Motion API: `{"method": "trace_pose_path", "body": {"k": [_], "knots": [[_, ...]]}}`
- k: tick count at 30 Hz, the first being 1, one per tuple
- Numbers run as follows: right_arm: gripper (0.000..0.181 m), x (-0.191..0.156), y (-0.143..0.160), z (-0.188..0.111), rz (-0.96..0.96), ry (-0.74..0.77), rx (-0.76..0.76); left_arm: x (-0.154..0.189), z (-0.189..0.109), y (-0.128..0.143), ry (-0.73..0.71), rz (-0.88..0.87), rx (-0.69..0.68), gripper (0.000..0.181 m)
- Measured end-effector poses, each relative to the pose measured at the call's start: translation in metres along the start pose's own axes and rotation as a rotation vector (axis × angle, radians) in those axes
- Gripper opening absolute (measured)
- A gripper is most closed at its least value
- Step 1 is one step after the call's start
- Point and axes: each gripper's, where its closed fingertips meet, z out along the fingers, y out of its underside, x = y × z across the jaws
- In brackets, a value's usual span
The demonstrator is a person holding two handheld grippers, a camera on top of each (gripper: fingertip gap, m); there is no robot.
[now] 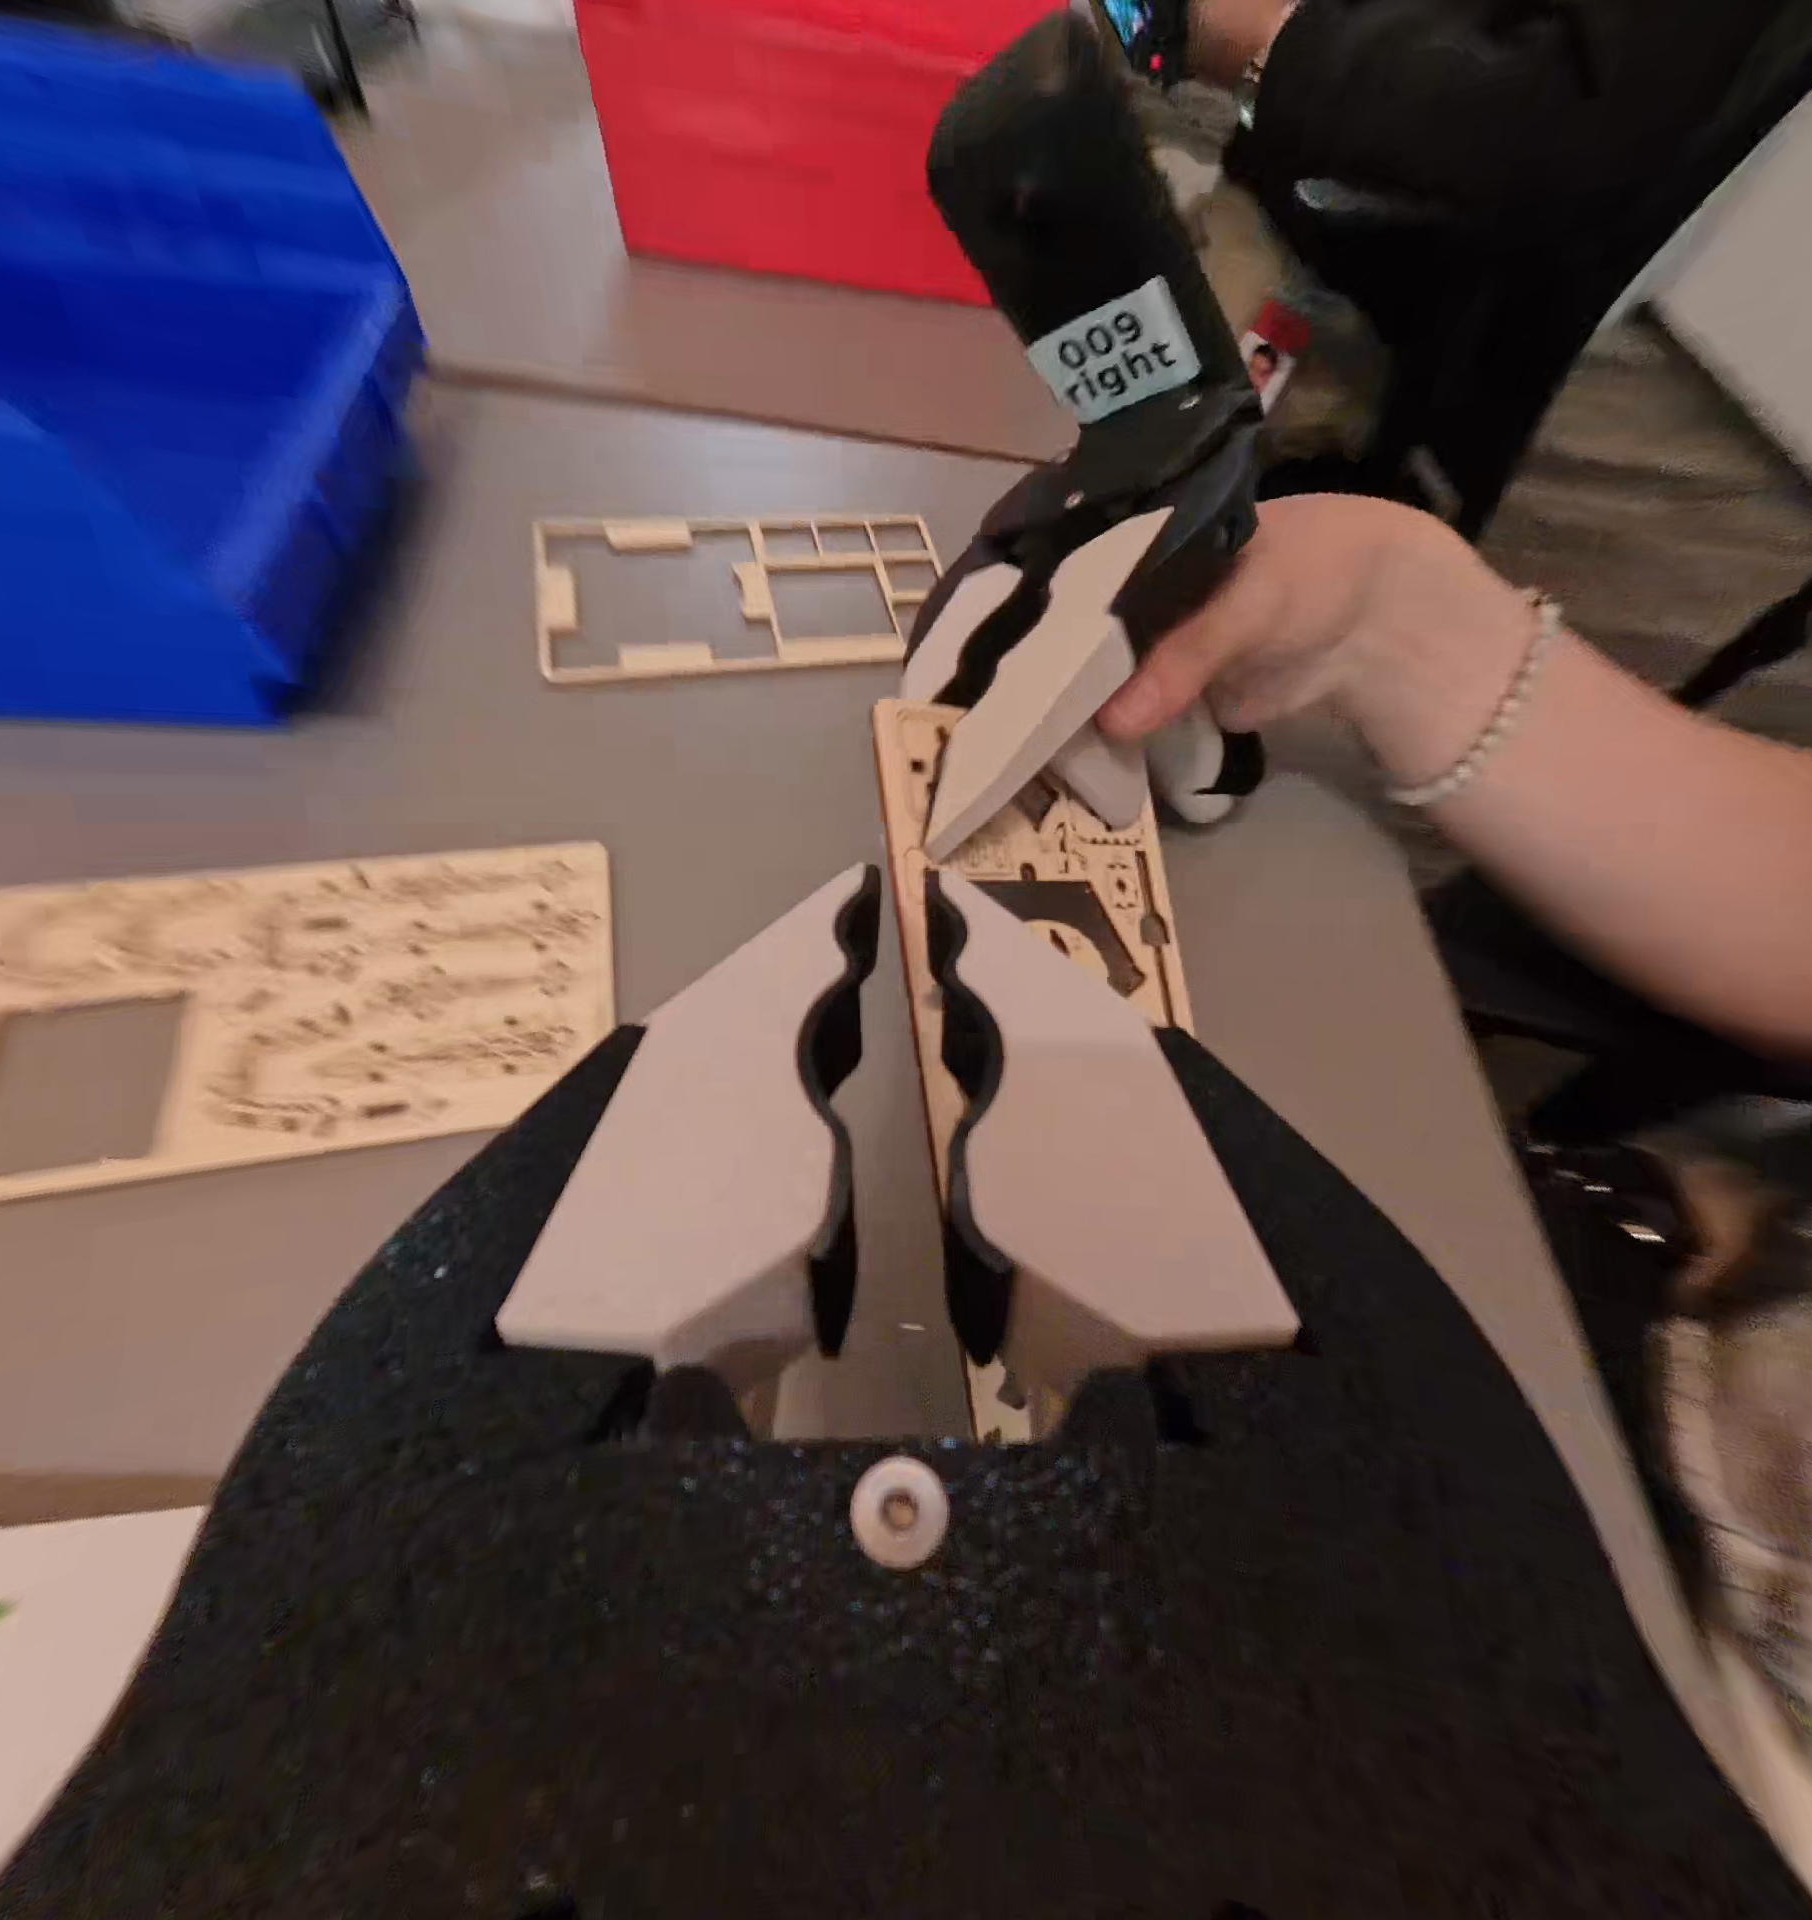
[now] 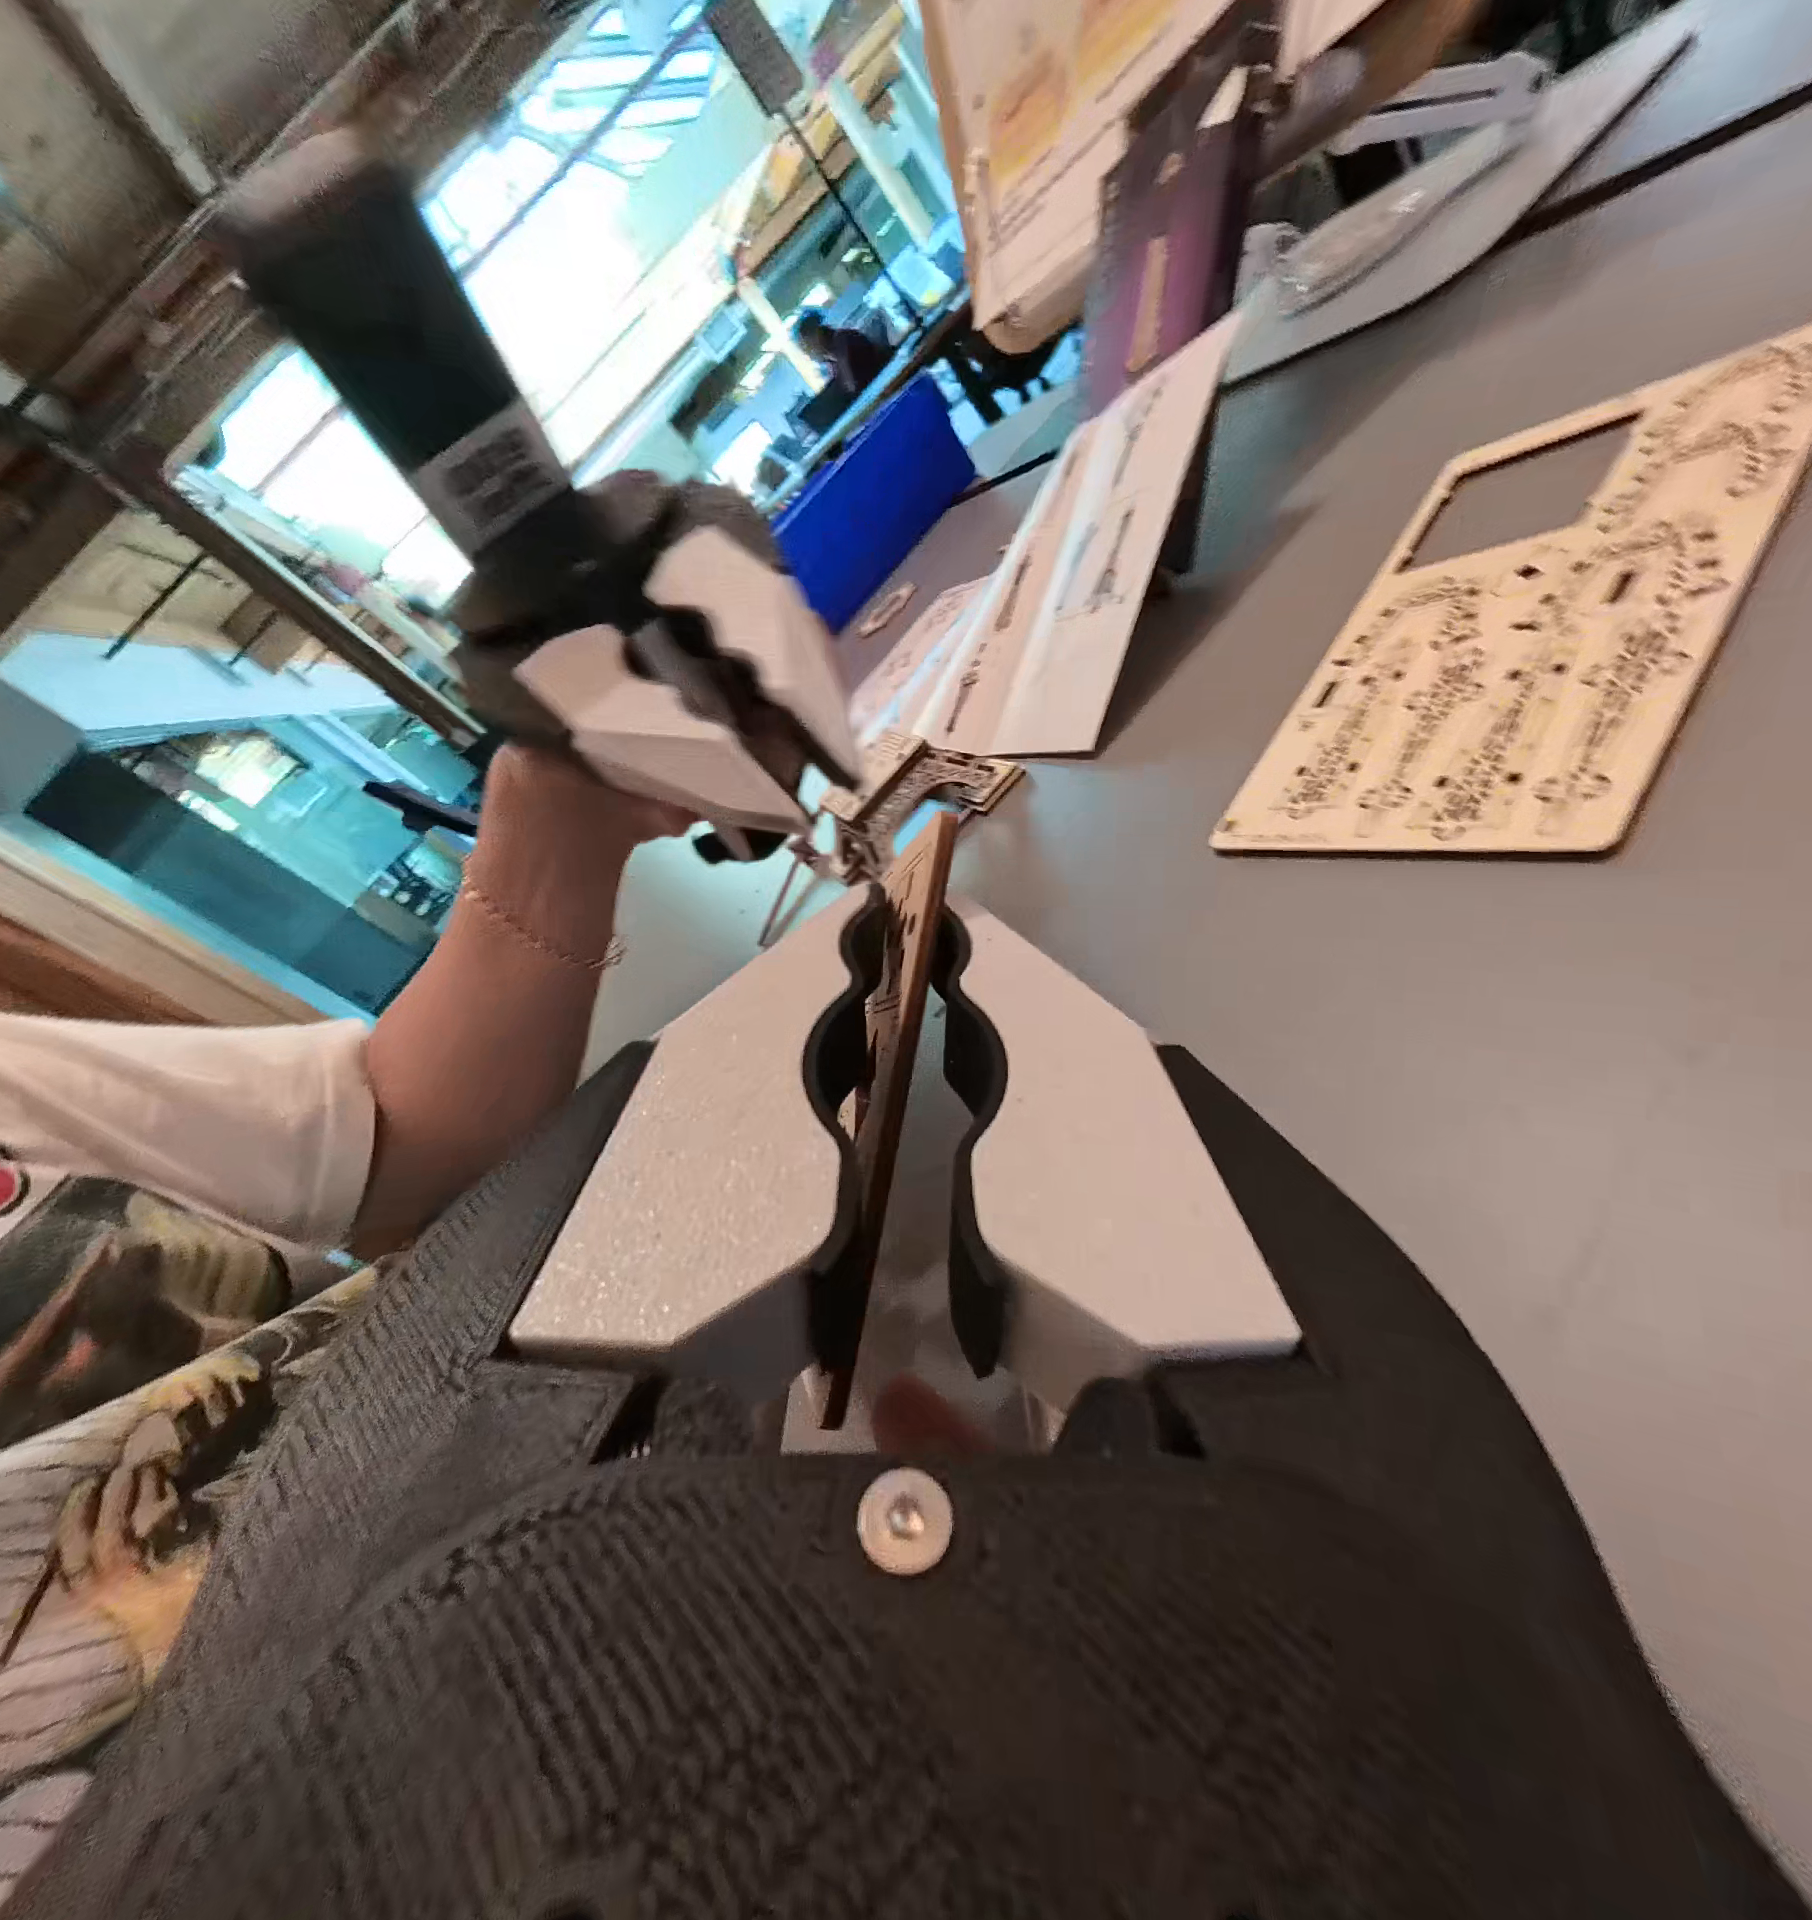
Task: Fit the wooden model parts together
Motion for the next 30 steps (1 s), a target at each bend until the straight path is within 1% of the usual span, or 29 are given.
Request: {"method": "trace_pose_path", "body": {"k": [2, 5, 12, 14, 15, 16, 17, 18, 20, 23, 26, 28, 30], "knots": [[0.006, 0.009, 0.003, 0.000, 0.015, 0.042, -0.012, 0.004, -0.001, -0.002, -0.086, 0.131, 0.023, 0.000], [0.006, 0.011, 0.004, 0.003, 0.037, 0.050, -0.013, 0.001, 0.000, 0.008, -0.188, 0.222, -0.089, 0.000], [0.005, 0.010, 0.005, 0.006, 0.080, 0.022, -0.010, 0.012, -0.001, -0.003, -0.239, 0.352, -0.190, 0.000], [0.004, 0.009, 0.003, 0.006, 0.084, 0.011, -0.002, 0.012, 0.001, 0.000, -0.254, 0.374, -0.225, 0.000], [0.003, 0.005, 0.001, 0.007, 0.093, -0.017, 0.008, 0.008, 0.003, 0.003, -0.267, 0.380, -0.245, 0.000], [0.001, -0.007, -0.003, 0.007, 0.108, -0.090, 0.031, 0.003, 0.008, 0.010, -0.277, 0.379, -0.272, 0.000], [0.001, -0.004, -0.003, 0.008, 0.135, -0.067, 0.029, -0.001, 0.013, 0.014, -0.280, 0.377, -0.269, 0.000], [0.001, 0.002, 0.001, 0.009, 0.108, -0.022, 0.006, -0.002, 0.016, 0.019, -0.265, 0.364, -0.279, 0.000], [0.003, 0.006, 0.007, 0.010, 0.112, -0.004, -0.027, 0.000, 0.018, 0.024, -0.251, 0.362, -0.290, 0.000], [0.002, 0.006, 0.004, 0.009, 0.126, -0.027, 0.000, 0.000, 0.016, 0.022, -0.273, 0.369, -0.287, 0.000], [0.004, 0.017, 0.008, 0.007, 0.140, 0.021, -0.010, 0.001, 0.010, 0.016, -0.321, 0.406, -0.300, 0.000], [0.001, 0.001, 0.001, 0.008, 0.153, -0.080, 0.026, -0.001, 0.014, 0.020, -0.319, 0.400, -0.317, 0.000], [0.001, 0.011, 0.005, 0.011, 0.127, 0.016, -0.008, -0.005, 0.021, 0.028, -0.317, 0.400, -0.327, 0.000]]}}
